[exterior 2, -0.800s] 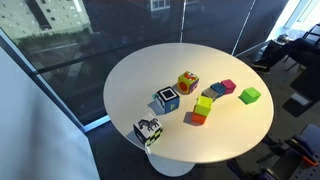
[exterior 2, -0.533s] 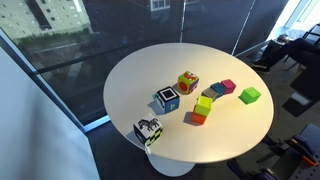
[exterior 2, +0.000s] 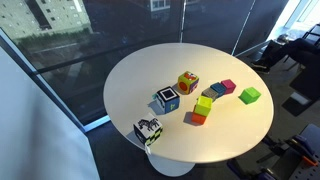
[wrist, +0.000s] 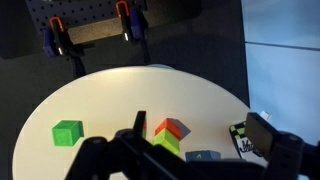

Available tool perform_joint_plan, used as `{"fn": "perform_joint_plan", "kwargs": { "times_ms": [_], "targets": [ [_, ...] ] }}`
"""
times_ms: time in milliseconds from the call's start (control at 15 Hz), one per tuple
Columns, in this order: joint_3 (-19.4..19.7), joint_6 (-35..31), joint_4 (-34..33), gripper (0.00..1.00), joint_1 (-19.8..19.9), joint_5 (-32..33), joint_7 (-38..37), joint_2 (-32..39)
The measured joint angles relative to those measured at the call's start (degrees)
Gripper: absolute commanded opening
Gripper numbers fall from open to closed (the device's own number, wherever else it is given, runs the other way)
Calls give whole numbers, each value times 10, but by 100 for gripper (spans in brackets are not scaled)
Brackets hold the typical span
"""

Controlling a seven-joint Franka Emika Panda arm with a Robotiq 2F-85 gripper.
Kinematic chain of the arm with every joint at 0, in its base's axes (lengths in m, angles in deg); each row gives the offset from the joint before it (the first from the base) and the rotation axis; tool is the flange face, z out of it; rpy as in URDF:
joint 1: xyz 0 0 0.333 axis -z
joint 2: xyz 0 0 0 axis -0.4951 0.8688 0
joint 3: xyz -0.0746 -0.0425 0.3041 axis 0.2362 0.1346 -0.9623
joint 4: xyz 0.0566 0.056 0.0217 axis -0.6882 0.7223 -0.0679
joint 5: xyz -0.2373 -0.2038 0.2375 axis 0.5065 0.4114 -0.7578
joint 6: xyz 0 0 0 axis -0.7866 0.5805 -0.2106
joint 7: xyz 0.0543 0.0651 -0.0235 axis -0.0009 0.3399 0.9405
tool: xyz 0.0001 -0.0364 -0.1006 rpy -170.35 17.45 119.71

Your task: Put the green block on the pink block

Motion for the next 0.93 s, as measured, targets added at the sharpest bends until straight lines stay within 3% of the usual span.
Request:
{"fn": "perform_joint_plan", "kwargs": {
  "times_ms": [467, 933],
  "targets": [
    [15, 0, 0, 100, 32, 27, 0, 2],
    [66, -2, 3, 100, 59, 59, 34, 24]
  ]
}}
